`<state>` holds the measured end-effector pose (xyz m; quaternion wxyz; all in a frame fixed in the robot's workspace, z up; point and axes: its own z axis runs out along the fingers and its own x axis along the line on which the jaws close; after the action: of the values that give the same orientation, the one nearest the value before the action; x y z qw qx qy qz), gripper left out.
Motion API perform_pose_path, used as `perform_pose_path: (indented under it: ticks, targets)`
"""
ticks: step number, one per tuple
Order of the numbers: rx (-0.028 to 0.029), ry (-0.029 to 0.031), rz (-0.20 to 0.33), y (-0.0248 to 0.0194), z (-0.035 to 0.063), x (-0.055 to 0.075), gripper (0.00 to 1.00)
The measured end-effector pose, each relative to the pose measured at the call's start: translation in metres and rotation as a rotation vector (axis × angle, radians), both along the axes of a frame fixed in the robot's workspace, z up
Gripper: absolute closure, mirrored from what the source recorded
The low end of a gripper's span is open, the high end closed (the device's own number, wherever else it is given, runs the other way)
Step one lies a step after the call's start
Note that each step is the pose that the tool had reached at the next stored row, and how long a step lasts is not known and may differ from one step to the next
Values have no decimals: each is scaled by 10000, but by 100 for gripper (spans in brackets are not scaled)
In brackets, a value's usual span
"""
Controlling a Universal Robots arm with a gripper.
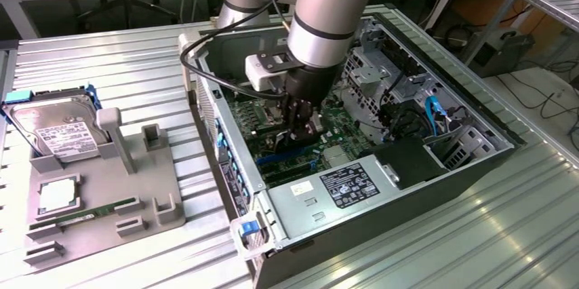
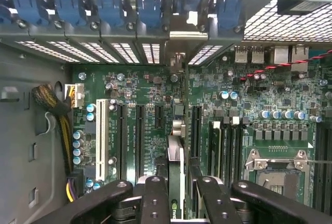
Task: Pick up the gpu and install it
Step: 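Insert the gpu into the slot, then press down on the gpu until it lock into place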
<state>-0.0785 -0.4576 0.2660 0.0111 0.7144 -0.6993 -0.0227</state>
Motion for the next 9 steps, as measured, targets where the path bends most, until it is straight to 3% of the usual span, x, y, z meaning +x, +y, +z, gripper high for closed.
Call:
perform_pose_path:
  ticks: [4, 9]
  targets:
    - [-6, 15, -100, -1, -21, -13, 74]
    - [15, 86, -267, 2, -9, -16, 74]
